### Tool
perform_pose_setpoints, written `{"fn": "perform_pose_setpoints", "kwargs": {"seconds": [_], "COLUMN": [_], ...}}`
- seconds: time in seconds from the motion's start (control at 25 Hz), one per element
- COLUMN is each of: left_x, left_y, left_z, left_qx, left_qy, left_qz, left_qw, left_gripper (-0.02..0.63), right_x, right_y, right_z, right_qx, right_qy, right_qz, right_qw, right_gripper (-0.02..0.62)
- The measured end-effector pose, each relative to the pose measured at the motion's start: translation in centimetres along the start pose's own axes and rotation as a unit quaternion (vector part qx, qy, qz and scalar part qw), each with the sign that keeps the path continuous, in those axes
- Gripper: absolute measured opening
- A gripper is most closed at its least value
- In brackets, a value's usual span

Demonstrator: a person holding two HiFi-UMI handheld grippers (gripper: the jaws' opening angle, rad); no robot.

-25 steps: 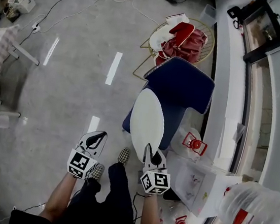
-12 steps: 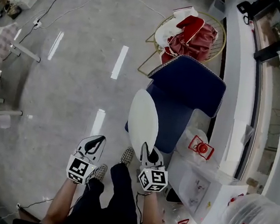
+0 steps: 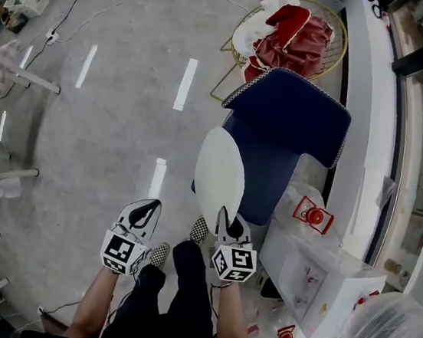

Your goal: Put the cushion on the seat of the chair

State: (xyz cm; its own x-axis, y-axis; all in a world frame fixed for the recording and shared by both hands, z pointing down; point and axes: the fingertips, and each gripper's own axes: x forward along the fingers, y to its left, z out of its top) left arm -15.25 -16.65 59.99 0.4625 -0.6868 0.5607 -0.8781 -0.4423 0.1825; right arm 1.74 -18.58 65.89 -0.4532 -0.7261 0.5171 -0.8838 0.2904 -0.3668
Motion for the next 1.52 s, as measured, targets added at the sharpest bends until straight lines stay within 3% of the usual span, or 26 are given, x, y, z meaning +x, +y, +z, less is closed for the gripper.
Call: {"fn": "perform_pose_setpoints", "kwargs": {"seconds": [0.84, 1.52], "left_x": [6.8, 13.6], "left_y": [-4.2, -6.0], "left_z": [0.6, -1.2], "left_qx": [0.019, 0.021], "left_qy": [0.018, 0.038], "left_qz": [-0.054, -0.088], "left_qw": [0.9982, 0.9952], "left_gripper": [0.023, 0.023], "right_x": [-0.4, 1.7], "right_y": [-10.2, -17.6], "right_z": [-1.7, -4.1], "right_qx": [0.007, -0.002], "right_qy": [0.014, 0.042], "right_qz": [-0.08, -0.108], "right_qw": [0.997, 0.993], "right_gripper": [0.051, 0.06]}}
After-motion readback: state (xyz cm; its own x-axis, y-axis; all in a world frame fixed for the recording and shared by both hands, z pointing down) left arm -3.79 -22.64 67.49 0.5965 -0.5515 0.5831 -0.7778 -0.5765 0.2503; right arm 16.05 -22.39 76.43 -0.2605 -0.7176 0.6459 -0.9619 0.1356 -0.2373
